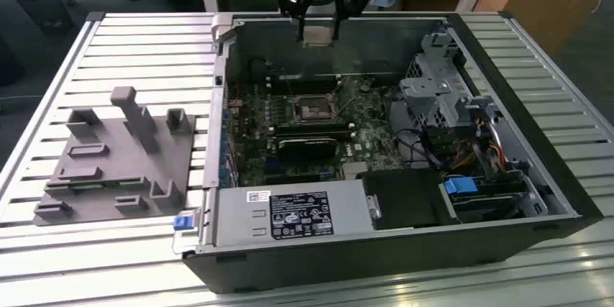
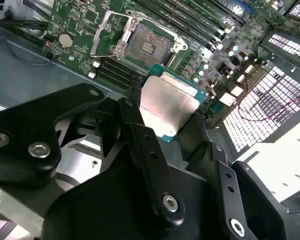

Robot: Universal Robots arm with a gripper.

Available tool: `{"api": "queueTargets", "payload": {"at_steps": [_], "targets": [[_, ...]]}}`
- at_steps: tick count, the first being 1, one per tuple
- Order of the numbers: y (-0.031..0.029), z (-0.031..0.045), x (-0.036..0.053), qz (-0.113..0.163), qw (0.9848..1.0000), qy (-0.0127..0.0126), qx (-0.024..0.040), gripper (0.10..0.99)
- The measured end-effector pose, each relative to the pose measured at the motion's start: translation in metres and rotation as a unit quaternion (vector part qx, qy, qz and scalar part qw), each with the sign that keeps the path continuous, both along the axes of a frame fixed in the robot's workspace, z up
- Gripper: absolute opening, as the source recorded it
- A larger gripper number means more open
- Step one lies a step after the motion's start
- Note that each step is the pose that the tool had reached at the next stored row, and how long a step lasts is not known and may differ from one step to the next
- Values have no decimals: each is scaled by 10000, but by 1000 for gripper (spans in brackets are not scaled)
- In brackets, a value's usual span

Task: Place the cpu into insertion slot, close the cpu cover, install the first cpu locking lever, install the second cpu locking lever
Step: 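Place the cpu into insertion slot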

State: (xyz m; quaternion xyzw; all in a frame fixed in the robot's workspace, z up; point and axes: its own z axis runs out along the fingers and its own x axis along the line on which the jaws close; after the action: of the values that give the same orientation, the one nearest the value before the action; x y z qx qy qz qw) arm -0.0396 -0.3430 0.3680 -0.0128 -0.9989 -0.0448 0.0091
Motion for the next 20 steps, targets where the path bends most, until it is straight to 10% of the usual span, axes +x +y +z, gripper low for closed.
{"api": "queueTargets", "payload": {"at_steps": [20], "targets": [[0, 0, 0, -434, 9991, 0, -4, 541]]}}
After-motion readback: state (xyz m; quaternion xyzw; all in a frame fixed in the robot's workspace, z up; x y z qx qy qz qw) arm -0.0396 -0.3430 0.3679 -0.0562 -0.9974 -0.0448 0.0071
